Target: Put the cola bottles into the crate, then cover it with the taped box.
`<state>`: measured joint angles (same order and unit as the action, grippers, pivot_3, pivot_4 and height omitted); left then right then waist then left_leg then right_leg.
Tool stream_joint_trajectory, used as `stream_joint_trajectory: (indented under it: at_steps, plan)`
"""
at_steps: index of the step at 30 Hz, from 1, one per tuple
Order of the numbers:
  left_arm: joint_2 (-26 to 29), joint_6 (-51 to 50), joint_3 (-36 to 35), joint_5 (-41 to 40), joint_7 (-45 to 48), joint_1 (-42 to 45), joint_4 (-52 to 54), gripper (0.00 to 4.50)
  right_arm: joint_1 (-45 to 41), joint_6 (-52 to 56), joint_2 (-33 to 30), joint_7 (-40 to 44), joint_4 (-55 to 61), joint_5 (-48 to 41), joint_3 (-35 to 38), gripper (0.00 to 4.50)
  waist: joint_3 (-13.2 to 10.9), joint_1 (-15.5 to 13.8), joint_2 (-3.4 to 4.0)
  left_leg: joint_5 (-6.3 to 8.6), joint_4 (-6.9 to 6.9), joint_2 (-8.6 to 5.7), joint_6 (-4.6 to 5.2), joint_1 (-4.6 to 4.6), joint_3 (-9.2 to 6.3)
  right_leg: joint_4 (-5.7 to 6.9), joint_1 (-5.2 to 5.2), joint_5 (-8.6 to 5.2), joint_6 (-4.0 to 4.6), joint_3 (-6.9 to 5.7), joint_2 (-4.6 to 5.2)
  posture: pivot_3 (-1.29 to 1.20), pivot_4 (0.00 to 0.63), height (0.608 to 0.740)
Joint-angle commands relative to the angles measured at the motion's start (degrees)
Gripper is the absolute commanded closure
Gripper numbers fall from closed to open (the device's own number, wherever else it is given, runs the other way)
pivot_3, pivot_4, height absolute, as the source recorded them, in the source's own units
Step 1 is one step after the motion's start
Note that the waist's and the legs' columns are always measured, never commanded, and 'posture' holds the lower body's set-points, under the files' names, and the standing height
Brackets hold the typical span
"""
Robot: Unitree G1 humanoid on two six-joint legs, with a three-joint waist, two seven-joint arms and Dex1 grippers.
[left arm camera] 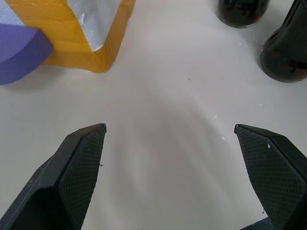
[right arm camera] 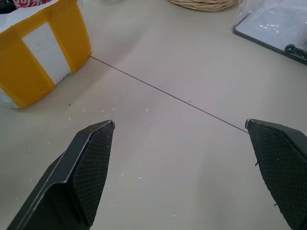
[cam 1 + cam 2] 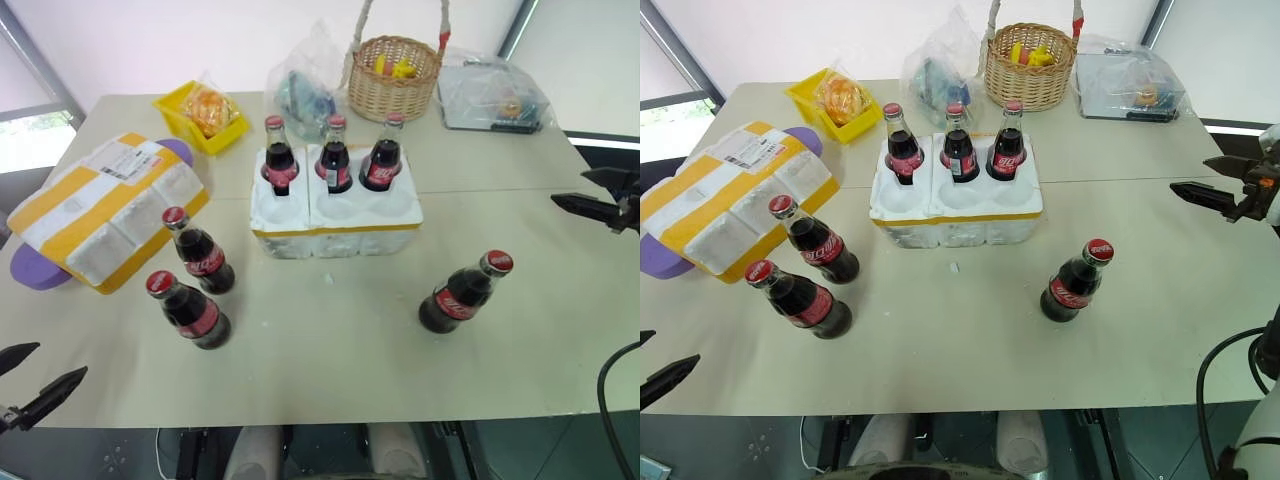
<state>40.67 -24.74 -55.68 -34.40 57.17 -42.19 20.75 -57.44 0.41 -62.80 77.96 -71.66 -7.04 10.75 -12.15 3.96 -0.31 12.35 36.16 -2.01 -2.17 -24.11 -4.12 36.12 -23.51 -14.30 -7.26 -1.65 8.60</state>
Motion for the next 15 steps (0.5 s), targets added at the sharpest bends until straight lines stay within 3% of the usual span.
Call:
stream_joint_trajectory:
  at_steps: [1,15]
  plan:
    - [0.8,0.0,-2.8,-0.8,0.1,0.0,0.4,0.02,-1.8,-0.2,-0.8,0.0,0.6,-0.8,1.5,0.00,0.0,0.0,0.00,0.00,0.00,0.00,0.00,0.00,0.00,0.00,0.00,0.00,0.00,0.00,0.00,0.00,0.150,0.737]
    - [3.2,-2.8,-2.8,-1.7,-0.3,3.8,-1.6,0.02,-1.3,1.4,-0.4,0.0,0.7,-0.7,1.6,0.00,0.0,0.0,0.00,0.00,0.01,0.00,0.01,0.06,0.01,0.03,0.05,0.01,-0.01,0.01,-0.02,0.00,0.150,0.737]
